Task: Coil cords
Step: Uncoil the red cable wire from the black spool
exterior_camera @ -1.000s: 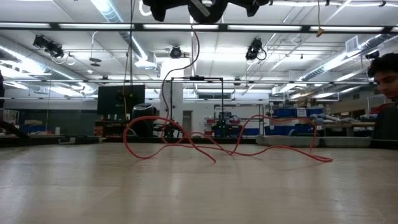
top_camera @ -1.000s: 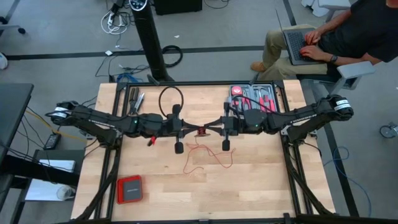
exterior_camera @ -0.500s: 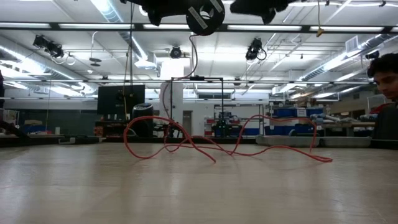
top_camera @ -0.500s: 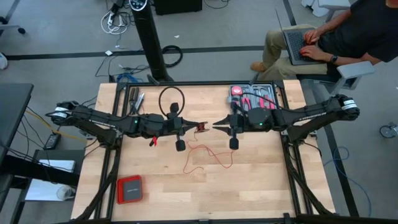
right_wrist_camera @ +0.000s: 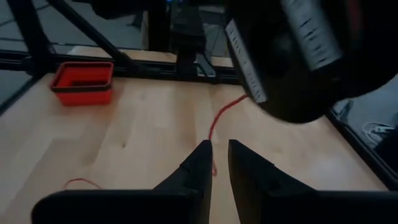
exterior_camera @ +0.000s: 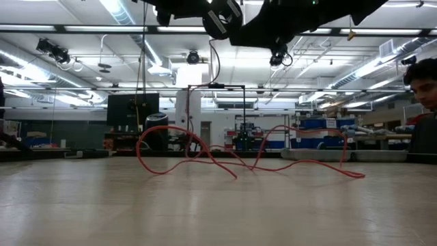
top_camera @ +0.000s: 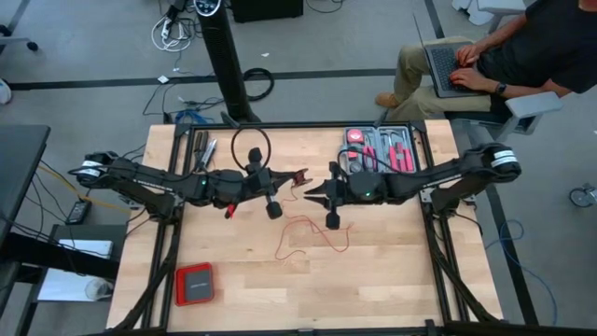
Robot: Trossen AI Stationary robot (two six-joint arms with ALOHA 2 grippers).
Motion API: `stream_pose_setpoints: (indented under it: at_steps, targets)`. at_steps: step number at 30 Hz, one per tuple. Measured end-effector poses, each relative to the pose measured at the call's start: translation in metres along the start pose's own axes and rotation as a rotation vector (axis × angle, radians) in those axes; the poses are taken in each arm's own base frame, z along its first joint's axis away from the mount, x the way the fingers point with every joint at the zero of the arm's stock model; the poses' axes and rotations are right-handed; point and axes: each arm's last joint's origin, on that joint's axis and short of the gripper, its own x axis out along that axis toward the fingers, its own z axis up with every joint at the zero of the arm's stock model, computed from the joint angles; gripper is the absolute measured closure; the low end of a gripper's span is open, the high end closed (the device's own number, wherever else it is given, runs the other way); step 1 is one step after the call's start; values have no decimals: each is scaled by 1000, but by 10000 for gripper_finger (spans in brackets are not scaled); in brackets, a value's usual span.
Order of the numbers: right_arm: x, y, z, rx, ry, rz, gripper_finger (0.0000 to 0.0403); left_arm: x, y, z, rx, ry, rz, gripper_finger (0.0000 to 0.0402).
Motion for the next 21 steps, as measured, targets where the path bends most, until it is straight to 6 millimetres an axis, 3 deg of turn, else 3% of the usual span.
stream_pose_setpoints:
  at_steps: [12, 21]
  targets:
    - [20, 7, -16, -65, 7, -30, 353, 0, 0, 1, -29, -10, 31, 401]
    - [24, 8, -19, -114, 15, -62, 355, 0, 0, 1, -34, -10, 28, 401]
